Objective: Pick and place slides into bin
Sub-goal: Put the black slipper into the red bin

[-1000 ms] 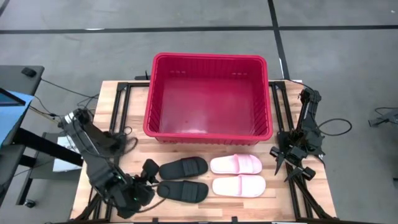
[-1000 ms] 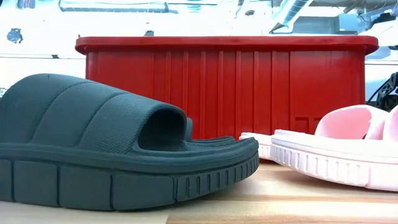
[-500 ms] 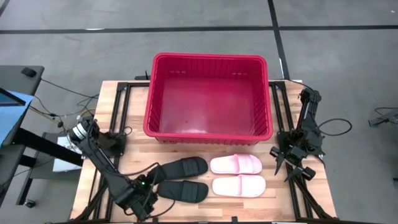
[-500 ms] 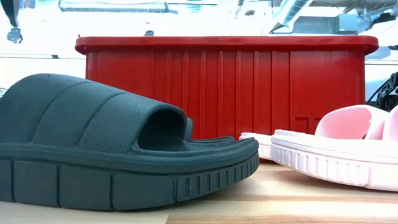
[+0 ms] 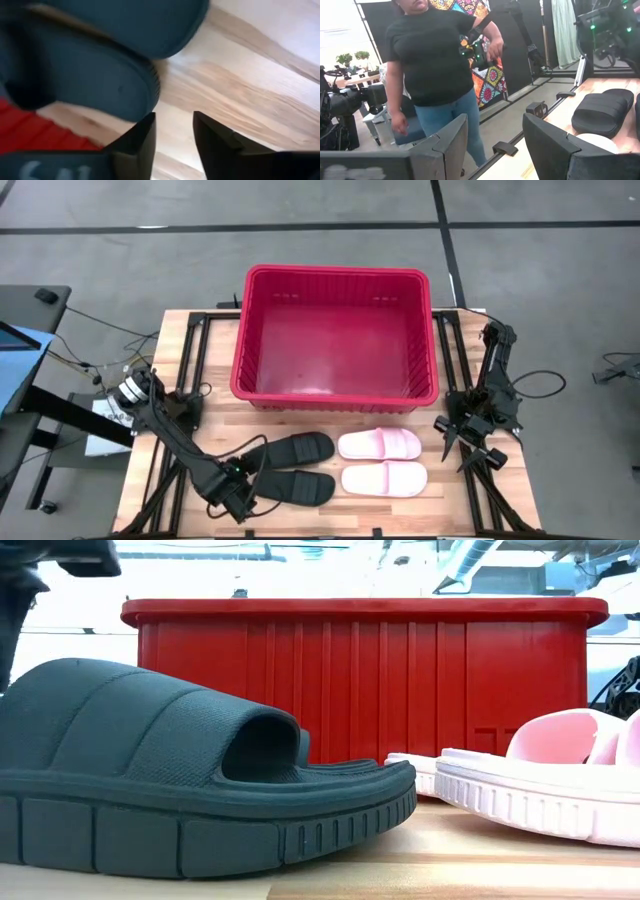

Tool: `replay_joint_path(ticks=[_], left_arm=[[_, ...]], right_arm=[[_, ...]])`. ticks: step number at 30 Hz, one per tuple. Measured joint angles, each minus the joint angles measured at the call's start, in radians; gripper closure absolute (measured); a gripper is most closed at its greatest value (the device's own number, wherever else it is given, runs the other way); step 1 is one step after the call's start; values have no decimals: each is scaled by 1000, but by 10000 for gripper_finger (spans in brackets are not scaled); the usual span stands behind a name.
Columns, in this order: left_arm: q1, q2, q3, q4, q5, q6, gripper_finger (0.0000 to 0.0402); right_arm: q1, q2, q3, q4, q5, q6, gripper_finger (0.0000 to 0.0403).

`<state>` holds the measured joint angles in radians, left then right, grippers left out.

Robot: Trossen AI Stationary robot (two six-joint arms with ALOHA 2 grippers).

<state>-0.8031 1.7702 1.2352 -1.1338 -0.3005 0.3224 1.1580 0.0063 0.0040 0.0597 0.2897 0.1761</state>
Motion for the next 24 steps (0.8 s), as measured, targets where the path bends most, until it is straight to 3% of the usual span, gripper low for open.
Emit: replay_joint_path(ticks=[7, 12, 17, 24], left_arm=[[23, -1, -28, 50, 7, 104, 348], [66, -1, -30, 57, 8, 145, 361], [125, -1, -30, 64, 7, 156, 339], [151, -2, -83, 108, 9, 216, 275]], right_arm=[[0, 0, 0, 0, 0, 0, 221], [0, 0, 0, 0, 0, 0, 221], [0, 0, 0, 0, 0, 0, 221], [0, 0, 0, 0, 0, 0, 221]])
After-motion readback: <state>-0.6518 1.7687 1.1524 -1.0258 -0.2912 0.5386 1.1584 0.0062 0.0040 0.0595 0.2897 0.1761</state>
